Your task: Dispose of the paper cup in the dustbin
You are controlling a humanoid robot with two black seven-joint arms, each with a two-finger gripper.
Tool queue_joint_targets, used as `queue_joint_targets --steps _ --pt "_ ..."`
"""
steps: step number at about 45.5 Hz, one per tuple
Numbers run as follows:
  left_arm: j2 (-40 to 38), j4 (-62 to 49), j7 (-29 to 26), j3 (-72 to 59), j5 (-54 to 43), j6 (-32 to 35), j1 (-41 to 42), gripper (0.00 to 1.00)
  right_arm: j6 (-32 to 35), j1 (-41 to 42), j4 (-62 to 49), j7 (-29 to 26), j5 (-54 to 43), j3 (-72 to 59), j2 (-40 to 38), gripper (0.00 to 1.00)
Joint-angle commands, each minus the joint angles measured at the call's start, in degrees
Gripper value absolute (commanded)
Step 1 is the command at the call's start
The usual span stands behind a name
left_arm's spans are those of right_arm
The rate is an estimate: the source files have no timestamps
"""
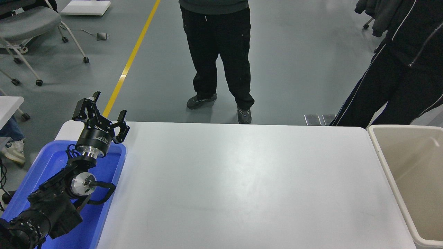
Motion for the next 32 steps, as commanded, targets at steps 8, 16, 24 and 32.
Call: queue_joint_targets --steps 8,16,24,32 --pt "0.00 0.08 0.00 0.00 0.00 0.00 0.00 1.00 -1.51 -2.54 0.00 -0.15 0.70 0.22 4.52 0.00" --pt "0.00 -0.01 0.00 0.00 0.00 0.00 0.00 1.00 -1.51 -2.89 0.00 -0.15 0.79 0.22 4.78 0.00" --pt "0.00 -0.01 0.00 0.00 0.00 0.00 0.00 1.00 -1.86 -2.98 0.00 -0.15 0.97 0.22 4.78 0.00" --pt "0.00 -0.01 0.00 0.00 0.00 0.00 0.00 1.00 -4.93 -3.77 0.08 -0.06 1.05 0.13 4.78 0.05"
